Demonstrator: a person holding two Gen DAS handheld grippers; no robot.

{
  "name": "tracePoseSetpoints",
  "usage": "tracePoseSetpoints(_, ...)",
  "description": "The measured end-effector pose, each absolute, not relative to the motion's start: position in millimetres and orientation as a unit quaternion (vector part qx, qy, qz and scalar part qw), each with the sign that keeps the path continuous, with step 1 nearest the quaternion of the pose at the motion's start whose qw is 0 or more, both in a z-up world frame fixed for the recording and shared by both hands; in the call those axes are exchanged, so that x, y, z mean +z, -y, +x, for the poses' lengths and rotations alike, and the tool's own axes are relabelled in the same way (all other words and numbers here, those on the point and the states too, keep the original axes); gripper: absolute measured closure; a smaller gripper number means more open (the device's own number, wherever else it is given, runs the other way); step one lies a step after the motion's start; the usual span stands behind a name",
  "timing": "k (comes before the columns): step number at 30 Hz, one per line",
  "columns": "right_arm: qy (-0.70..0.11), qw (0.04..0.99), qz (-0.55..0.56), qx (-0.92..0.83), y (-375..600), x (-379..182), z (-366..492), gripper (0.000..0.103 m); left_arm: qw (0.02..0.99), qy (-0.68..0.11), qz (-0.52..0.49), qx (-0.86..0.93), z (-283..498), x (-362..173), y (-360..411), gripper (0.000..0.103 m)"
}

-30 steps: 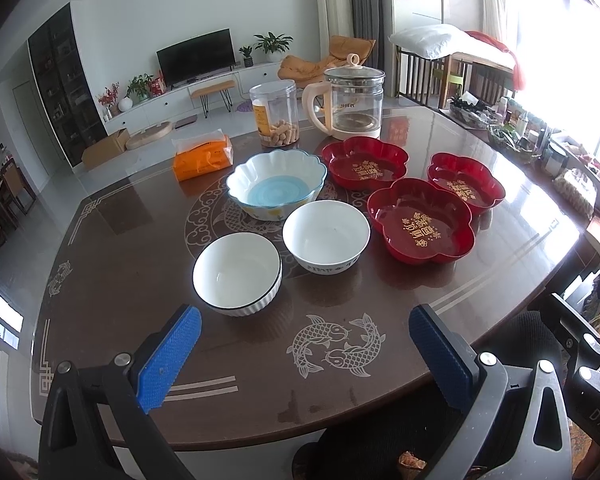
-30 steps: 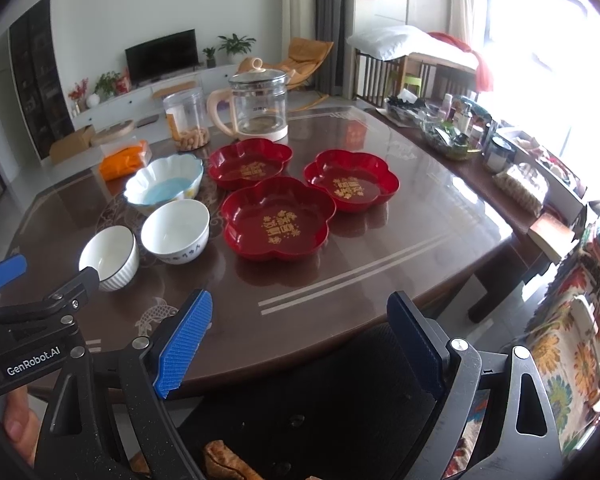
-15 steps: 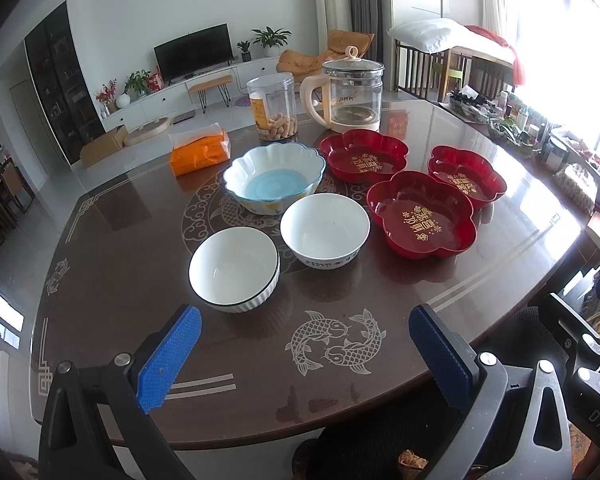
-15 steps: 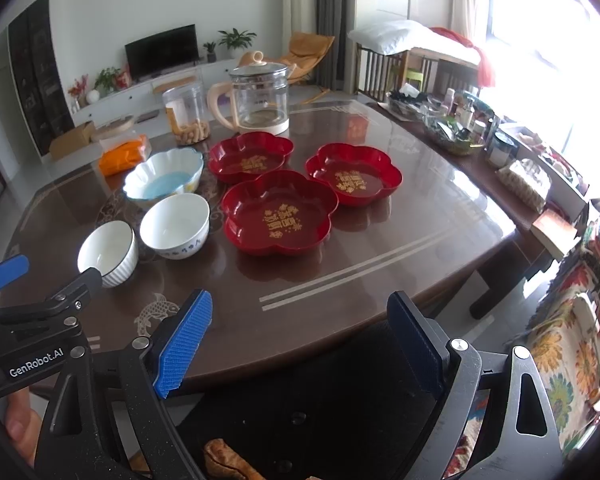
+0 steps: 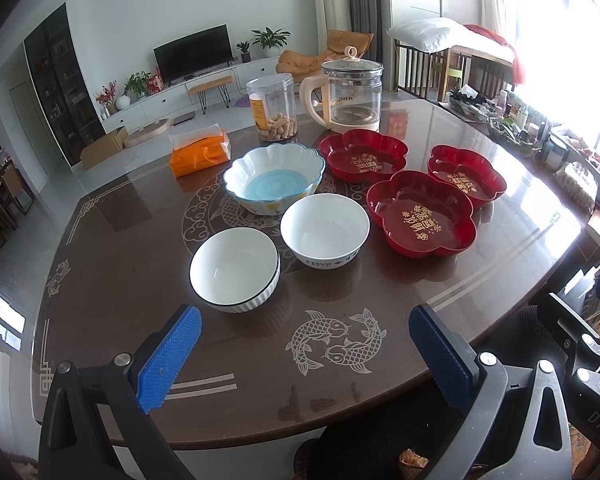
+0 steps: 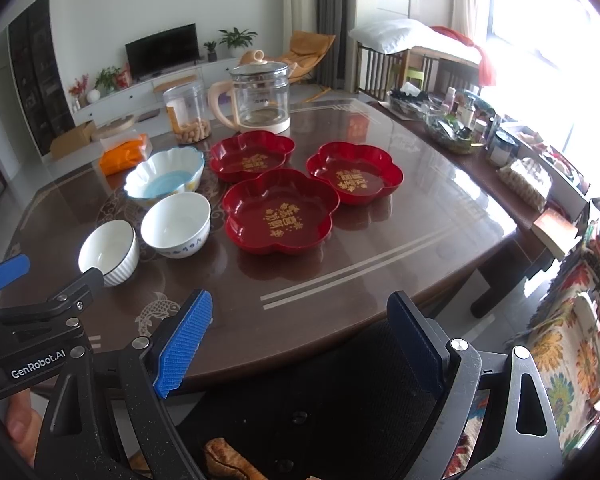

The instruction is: Organize plates and bowls

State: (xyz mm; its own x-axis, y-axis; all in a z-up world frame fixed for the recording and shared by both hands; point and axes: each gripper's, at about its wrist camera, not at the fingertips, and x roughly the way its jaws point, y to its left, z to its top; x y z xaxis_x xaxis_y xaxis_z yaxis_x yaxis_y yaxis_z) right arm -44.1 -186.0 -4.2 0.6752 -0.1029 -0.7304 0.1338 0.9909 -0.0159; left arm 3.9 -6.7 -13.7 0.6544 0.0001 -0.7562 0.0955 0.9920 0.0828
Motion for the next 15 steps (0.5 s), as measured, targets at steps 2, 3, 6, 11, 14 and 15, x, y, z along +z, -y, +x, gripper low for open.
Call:
tracePoseSetpoints(2, -0.398, 0.915, 0.02, -0.065, 186.0, -4.1, -44.0, 0.012, 0.907, -0.416, 0.057, -0.026, 3.9, -13.9, 6.7, 0.0)
tracePoseSetpoints(3, -0.398, 0.915, 0.02, -0.065, 185.9, -4.2, -44.1, 0.012, 0.907, -0.416, 0.057, -0.026, 3.9, -14.5, 6.7, 0.0)
tracePoseSetpoints(6, -0.4, 0.914, 0.02, -0.063, 184.7, -4.7, -43.7, 0.012, 0.906, -0.418, 0.058, -0.025, 2.9, -14.8, 6.8, 0.0)
tracePoseSetpoints(11, -0.4, 0.914, 0.02, -0.063, 184.8, -4.6, -43.7, 0.012, 0.907, -0.416, 0.059, -0.025, 2.2, -14.5, 6.7, 0.0)
tracePoseSetpoints(14, -0.399, 0.914, 0.02, -0.063, 184.5, -4.7, -43.7, 0.012, 0.907, -0.416, 0.059, -0.025, 2.0, -14.4, 6.6, 0.0)
tracePoseSetpoints(15, -0.399, 0.914, 0.02, -0.063, 184.8, -4.6, -43.7, 0.012, 0.907, -0.416, 0.059, -0.025, 2.1, -14.3, 6.9, 0.0)
